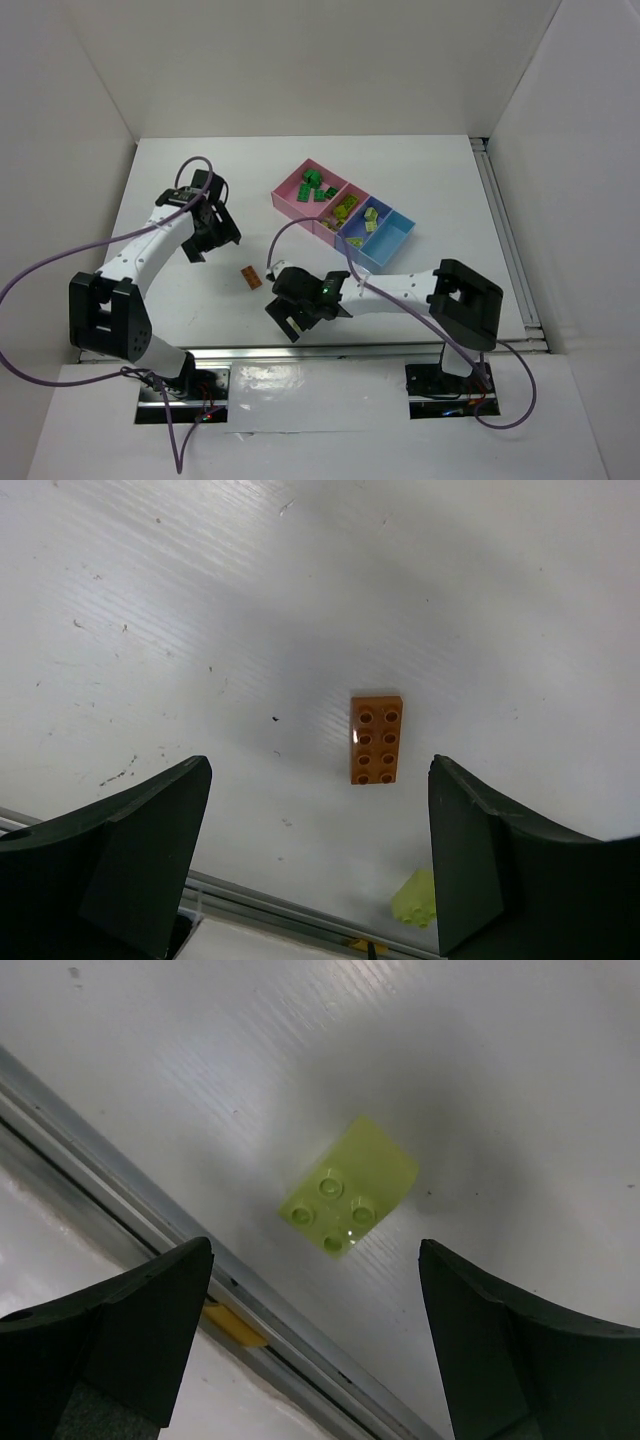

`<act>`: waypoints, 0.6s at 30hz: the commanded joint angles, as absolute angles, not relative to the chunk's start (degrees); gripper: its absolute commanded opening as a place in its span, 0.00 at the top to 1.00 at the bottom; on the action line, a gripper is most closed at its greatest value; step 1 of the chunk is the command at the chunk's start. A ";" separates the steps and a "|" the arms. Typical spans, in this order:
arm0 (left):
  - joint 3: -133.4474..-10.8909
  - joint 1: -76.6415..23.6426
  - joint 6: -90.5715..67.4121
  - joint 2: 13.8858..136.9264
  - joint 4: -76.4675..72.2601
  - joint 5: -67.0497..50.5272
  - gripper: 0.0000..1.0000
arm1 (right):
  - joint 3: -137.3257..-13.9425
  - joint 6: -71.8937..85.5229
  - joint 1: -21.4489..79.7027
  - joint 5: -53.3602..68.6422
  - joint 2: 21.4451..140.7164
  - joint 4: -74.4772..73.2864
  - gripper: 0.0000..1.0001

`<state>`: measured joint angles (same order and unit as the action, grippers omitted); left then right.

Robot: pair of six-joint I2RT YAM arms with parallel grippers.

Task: Sort the legos into containers by color

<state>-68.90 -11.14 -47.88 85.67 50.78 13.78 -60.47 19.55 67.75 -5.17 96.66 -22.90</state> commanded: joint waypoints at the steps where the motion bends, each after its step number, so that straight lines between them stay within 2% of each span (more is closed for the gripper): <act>1: -69.87 -10.55 -46.49 82.97 51.68 14.59 0.09 | -64.15 24.33 68.47 -7.73 99.05 -24.25 0.10; 12: -69.35 -10.55 -46.49 82.97 51.15 14.59 0.09 | -67.50 25.66 68.99 -8.96 105.02 -24.35 0.22; 15: -68.82 -10.55 -46.49 82.97 51.15 14.59 0.09 | -69.08 25.14 68.99 -8.44 106.43 -24.87 0.28; 18: -68.82 -10.55 -46.49 82.97 51.15 14.59 0.09 | -70.22 25.14 68.99 -9.49 106.96 -25.49 0.42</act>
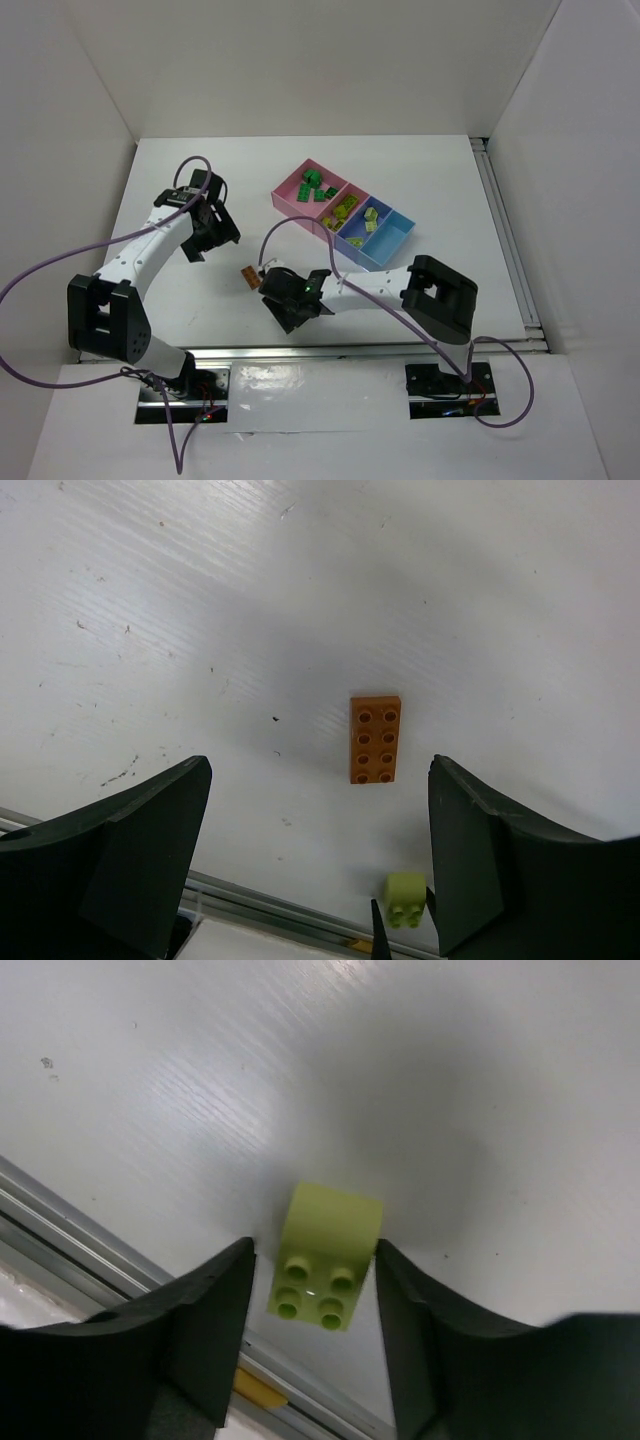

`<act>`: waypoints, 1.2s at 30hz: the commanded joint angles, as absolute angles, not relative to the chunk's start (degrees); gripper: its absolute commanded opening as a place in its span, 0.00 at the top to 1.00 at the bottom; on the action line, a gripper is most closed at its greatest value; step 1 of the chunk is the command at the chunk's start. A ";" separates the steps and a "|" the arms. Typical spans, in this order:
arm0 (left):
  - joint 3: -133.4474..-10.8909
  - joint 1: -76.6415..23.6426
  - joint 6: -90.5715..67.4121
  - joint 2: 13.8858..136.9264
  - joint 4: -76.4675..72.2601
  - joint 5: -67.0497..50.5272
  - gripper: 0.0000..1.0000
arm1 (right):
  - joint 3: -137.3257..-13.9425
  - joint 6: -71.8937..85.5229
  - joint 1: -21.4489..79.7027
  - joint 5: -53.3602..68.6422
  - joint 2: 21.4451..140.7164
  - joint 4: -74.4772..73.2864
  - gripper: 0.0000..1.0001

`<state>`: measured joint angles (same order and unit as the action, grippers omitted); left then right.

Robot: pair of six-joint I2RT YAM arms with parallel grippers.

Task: Sort the legos into containers by color

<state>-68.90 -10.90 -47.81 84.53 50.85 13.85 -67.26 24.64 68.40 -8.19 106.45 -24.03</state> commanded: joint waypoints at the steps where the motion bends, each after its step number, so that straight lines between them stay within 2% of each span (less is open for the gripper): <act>1: -68.82 -10.02 -46.49 82.97 51.15 14.59 0.09 | -70.22 25.14 68.99 -10.36 106.96 -26.10 0.46; 3: -68.82 -10.02 -46.49 82.97 51.15 14.59 0.09 | -70.22 25.75 69.52 -12.03 106.96 -26.63 0.59; 6: -68.82 -10.02 -46.49 82.97 51.15 14.06 0.09 | -70.75 26.37 69.52 -15.54 105.56 -28.03 0.66; 11: -68.82 -10.02 -46.49 82.97 51.15 14.06 0.09 | -71.28 28.12 67.60 -26.26 99.16 -32.16 0.66; 15: -68.82 -10.02 -46.49 82.97 51.15 14.06 0.09 | -69.71 28.74 60.40 -30.93 93.09 -32.87 0.66; 21: -68.82 -10.02 -46.49 82.97 50.63 13.54 0.09 | -68.20 26.20 45.28 -28.66 89.38 -29.28 0.66; 27: -69.35 -10.02 -45.97 82.97 50.63 13.54 0.11 | -71.54 23.82 36.22 -26.63 94.21 -25.32 0.65; 29: -69.87 -10.02 -45.97 82.97 50.63 13.54 0.11 | -72.16 23.29 34.12 -25.93 96.23 -23.31 0.60; 30: -69.87 -10.02 -45.97 82.97 50.63 13.54 0.11 | -73.03 22.51 33.58 -24.80 96.76 -22.60 0.52; 31: -69.87 -10.02 -45.97 82.97 50.63 13.54 0.11 | -73.04 22.50 33.57 -24.18 96.77 -21.63 0.39; 34: -69.87 -10.02 -45.97 82.97 50.63 13.01 0.11 | -73.04 20.57 33.05 -22.68 96.07 -18.55 0.23; 36: -69.87 -10.02 -45.97 82.97 51.15 13.01 0.11 | -73.04 20.04 33.92 -21.97 95.19 -18.02 0.23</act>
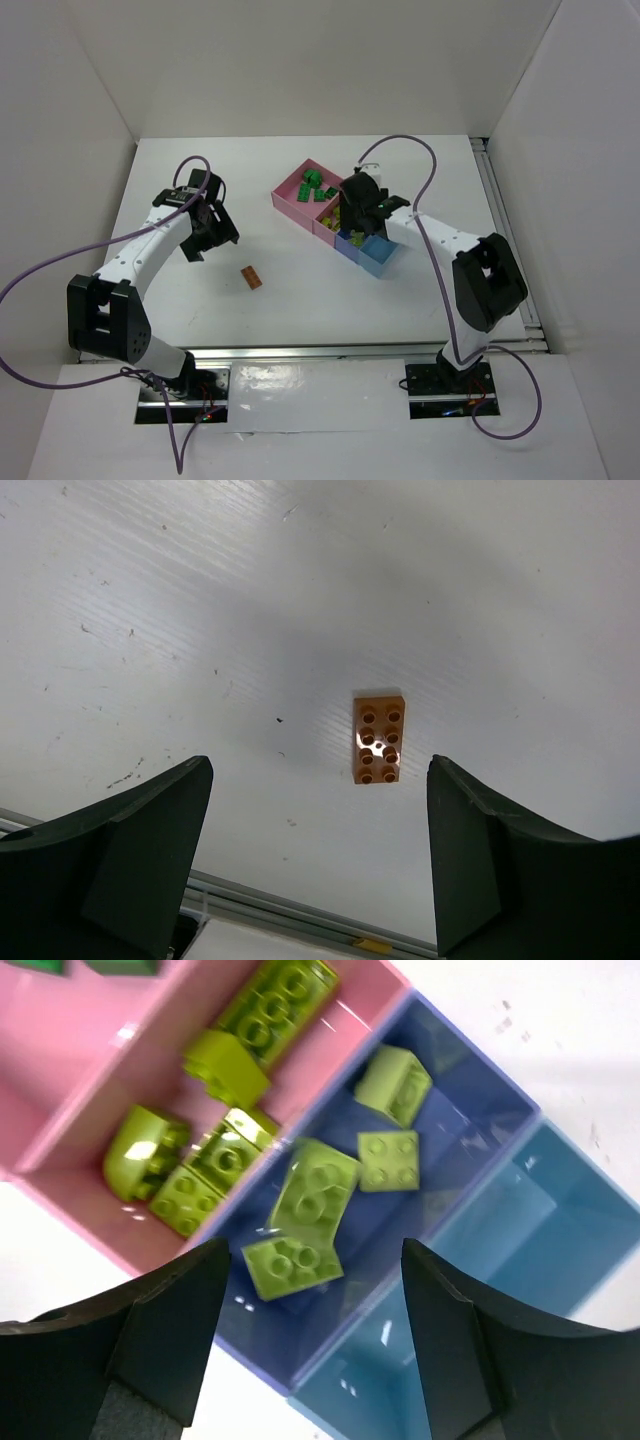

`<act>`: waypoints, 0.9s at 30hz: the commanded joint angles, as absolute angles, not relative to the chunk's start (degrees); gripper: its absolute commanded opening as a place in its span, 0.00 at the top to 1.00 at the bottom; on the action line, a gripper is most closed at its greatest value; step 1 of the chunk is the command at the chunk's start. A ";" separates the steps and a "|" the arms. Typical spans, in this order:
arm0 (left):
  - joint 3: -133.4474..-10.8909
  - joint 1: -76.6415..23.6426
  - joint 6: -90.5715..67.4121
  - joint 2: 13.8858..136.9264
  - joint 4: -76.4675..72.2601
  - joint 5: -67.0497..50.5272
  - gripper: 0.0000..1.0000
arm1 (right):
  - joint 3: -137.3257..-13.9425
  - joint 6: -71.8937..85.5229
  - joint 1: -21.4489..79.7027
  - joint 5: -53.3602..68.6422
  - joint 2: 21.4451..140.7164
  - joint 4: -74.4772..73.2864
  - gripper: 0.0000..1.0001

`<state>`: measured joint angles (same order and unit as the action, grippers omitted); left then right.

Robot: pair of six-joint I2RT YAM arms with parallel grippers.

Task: Sort the legos into containers by color

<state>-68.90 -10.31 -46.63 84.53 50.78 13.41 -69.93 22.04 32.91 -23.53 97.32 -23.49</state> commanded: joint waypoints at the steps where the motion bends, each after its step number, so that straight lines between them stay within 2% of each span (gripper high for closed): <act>1: -69.87 -10.02 -45.97 82.97 51.15 13.01 0.11 | -73.04 19.52 34.45 -21.97 94.32 -18.02 0.23; 2: -69.87 -10.02 -45.97 83.49 51.15 13.01 0.11 | -73.04 19.51 35.32 -21.97 93.70 -18.02 0.25; 3: -69.87 -10.02 -45.97 83.50 51.15 13.01 0.11 | -72.43 19.51 36.20 -21.97 93.08 -18.02 0.34; 6: -70.92 -10.02 -45.97 83.50 51.68 13.71 0.11 | -70.84 17.49 41.64 -18.29 91.05 -17.40 0.36; 10: -71.46 -6.86 -45.44 83.50 54.05 14.41 0.11 | -70.83 14.51 50.34 -10.21 93.33 -16.18 0.25; 11: -71.46 -4.85 -45.44 82.89 54.05 14.41 0.11 | -70.84 13.81 53.93 -8.28 94.47 -16.17 0.19; 13: -71.46 -2.30 -45.97 82.35 54.67 12.84 0.11 | -73.46 12.49 57.03 -7.73 98.69 -16.17 0.14; 17: -69.27 4.65 -46.67 80.43 55.28 9.93 0.11 | -79.00 12.48 61.34 -9.49 105.81 -16.17 0.14; 23: -67.15 9.05 -43.42 78.49 54.05 5.72 0.04 | -86.90 12.48 62.66 -9.66 115.74 -15.38 0.14; 27: -65.40 10.89 -41.31 76.73 53.36 5.19 0.04 | -91.49 13.70 63.19 -12.12 121.72 -16.08 0.14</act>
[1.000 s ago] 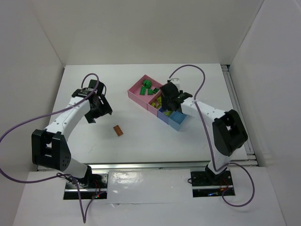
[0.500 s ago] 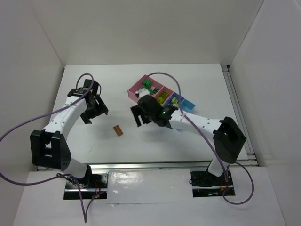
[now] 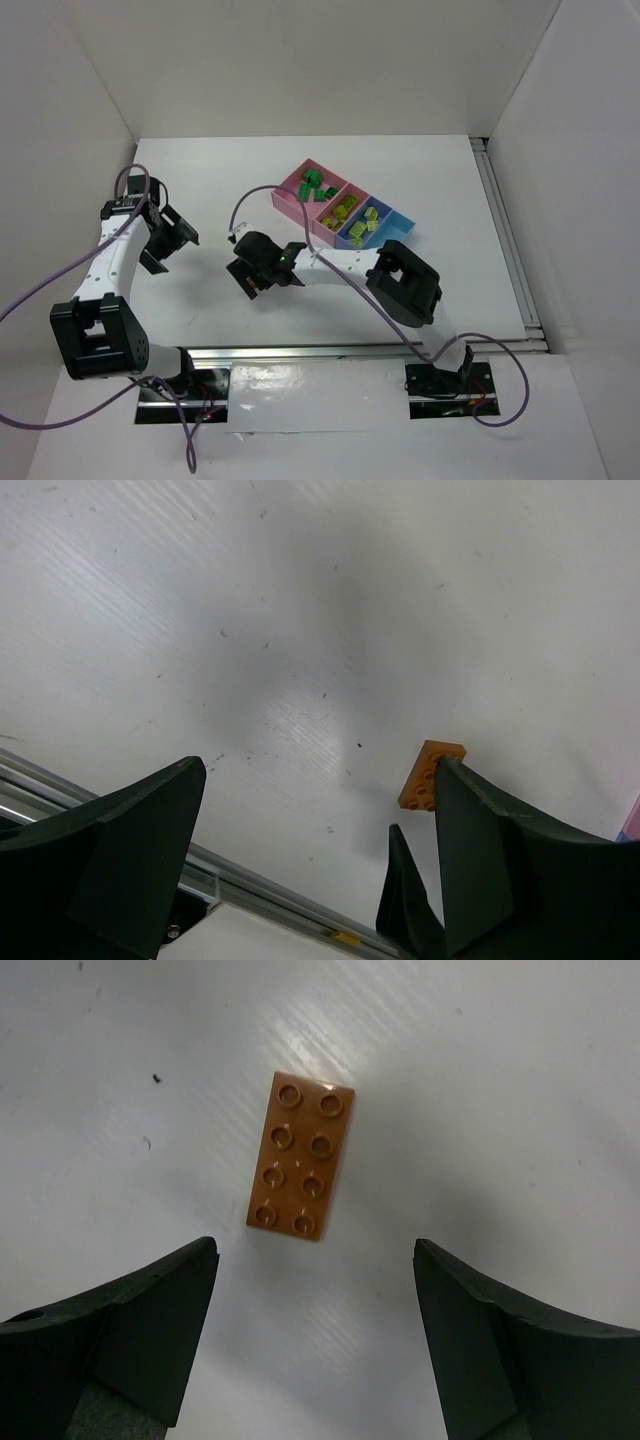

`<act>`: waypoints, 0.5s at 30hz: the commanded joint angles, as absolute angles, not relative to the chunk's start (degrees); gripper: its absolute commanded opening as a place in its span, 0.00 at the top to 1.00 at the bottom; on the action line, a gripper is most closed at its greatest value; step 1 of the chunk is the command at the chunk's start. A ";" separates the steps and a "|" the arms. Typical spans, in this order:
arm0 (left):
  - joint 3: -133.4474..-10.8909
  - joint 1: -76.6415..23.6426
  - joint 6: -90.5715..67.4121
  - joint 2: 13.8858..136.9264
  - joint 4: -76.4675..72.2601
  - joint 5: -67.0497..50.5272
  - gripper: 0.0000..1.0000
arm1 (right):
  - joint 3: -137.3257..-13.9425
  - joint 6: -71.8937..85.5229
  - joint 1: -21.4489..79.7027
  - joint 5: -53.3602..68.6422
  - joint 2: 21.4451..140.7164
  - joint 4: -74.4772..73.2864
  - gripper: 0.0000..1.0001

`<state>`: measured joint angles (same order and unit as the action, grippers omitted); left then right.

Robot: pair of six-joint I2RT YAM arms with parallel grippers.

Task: Sort the legos into containers by color

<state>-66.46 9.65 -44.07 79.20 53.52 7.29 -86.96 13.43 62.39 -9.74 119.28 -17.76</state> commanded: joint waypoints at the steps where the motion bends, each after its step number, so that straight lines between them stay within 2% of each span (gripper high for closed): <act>1: -65.39 10.90 -41.31 76.73 52.83 5.19 0.04 | -92.10 13.71 63.19 -12.13 123.56 -16.08 0.14; 6: -63.02 12.04 -39.56 74.71 51.69 4.04 0.04 | -97.64 15.81 63.19 -15.62 129.19 -18.62 0.24; 7: -63.02 12.04 -39.55 74.71 51.68 3.52 0.04 | -98.26 15.82 63.72 -15.64 129.81 -19.24 0.31; 10: -62.49 12.56 -39.02 74.71 51.16 2.99 0.04 | -99.05 16.35 63.72 -18.18 130.87 -19.95 0.45; 11: -61.97 12.57 -39.02 74.71 51.15 2.99 0.04 | -99.05 16.35 63.72 -18.19 130.87 -19.95 0.54; 13: -61.96 12.57 -38.50 74.71 51.15 2.99 0.05 | -98.00 16.87 63.72 -19.77 129.21 -19.95 0.65; 15: -61.96 13.10 -37.97 74.71 50.63 2.99 0.05 | -96.17 17.40 63.72 -21.34 125.35 -19.42 0.67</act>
<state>-61.98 12.32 -39.88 76.01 51.83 3.84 -97.27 16.36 63.24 -16.82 129.40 -18.31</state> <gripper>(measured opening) 0.952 0.425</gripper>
